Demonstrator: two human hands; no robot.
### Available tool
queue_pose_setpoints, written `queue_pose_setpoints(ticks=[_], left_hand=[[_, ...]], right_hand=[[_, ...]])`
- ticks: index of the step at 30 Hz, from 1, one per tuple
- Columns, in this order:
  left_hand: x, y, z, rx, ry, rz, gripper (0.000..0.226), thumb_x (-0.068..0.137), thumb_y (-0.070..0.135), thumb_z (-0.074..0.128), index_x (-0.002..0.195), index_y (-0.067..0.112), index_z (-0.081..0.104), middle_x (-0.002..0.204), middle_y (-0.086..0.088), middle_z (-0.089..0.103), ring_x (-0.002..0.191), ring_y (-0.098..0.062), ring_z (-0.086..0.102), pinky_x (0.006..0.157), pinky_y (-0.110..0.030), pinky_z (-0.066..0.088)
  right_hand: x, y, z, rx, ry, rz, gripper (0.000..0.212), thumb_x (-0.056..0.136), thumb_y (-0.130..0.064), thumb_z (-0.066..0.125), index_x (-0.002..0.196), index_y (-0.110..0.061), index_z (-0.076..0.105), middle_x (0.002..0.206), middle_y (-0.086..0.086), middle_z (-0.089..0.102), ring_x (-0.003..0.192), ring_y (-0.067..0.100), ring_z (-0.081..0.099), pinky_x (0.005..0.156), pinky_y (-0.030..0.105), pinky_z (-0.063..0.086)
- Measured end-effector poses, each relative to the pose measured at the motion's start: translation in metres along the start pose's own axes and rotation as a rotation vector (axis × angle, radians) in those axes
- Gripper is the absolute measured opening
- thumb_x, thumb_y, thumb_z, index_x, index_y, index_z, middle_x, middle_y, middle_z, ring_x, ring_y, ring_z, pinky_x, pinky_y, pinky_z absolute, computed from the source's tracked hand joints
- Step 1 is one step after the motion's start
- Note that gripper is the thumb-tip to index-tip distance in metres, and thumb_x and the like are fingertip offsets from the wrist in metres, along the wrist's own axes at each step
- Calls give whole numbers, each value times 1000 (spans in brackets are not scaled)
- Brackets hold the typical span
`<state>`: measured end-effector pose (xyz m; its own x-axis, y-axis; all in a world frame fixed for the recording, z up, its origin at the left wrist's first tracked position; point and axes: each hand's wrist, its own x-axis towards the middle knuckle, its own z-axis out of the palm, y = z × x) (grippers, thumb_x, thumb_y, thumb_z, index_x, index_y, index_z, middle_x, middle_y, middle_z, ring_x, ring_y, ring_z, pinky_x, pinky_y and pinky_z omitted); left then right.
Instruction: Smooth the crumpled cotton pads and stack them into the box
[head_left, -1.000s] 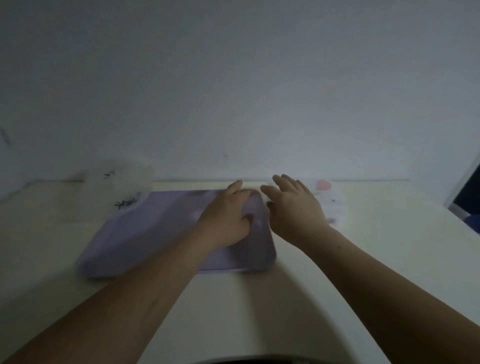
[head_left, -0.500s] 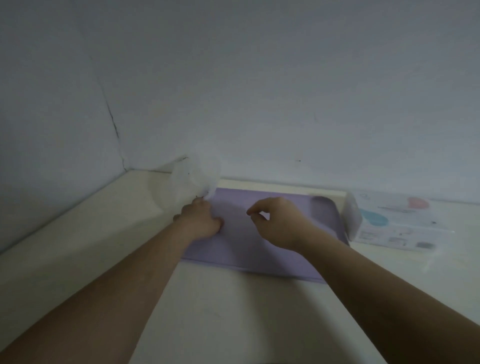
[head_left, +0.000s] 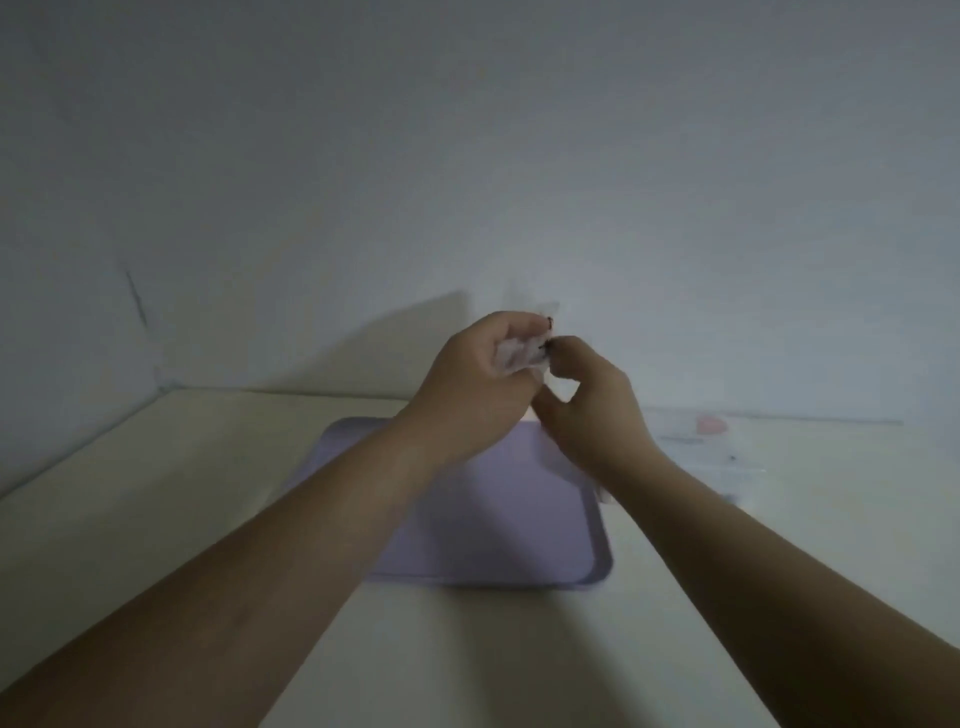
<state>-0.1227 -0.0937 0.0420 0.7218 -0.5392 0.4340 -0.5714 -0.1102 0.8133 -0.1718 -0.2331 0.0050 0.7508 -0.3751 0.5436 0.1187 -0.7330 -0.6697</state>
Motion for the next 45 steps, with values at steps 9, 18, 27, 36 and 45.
queue_pose_setpoints(ticks=[9,18,27,36,45], left_hand=[[-6,78,158,16,-287,87,44,92,36,72,133,39,58,113,27,61,79,6,67,75,-19,51],[-73,127,350,-1,-718,115,11,96,46,62,98,35,64,89,13,70,79,10,63,65,-10,43],[-128,119,435,106,-935,174,46,94,35,64,140,32,56,140,5,60,128,-17,57,108,-38,48],[-123,105,437,91,-896,274,47,96,31,68,142,29,57,144,13,58,115,0,51,87,-1,31],[-106,92,410,49,-811,268,41,96,28,68,137,27,63,138,14,60,118,0,52,96,-13,38]], right_hand=[[-54,31,-184,-269,441,129,9,98,-22,53,100,-14,47,76,-10,59,68,10,58,60,34,45],[-151,86,-336,-1000,163,529,7,93,-22,53,98,-18,57,84,0,63,77,25,63,61,36,53],[-312,244,-359,-642,377,1214,21,99,-21,50,112,-14,63,102,9,68,93,33,65,82,43,57],[-369,318,-328,-381,464,1461,28,99,-17,47,121,-7,60,113,15,65,108,36,63,84,38,50],[-327,304,-327,-490,388,1376,50,80,-28,56,128,-18,55,116,9,64,100,33,64,82,42,56]])
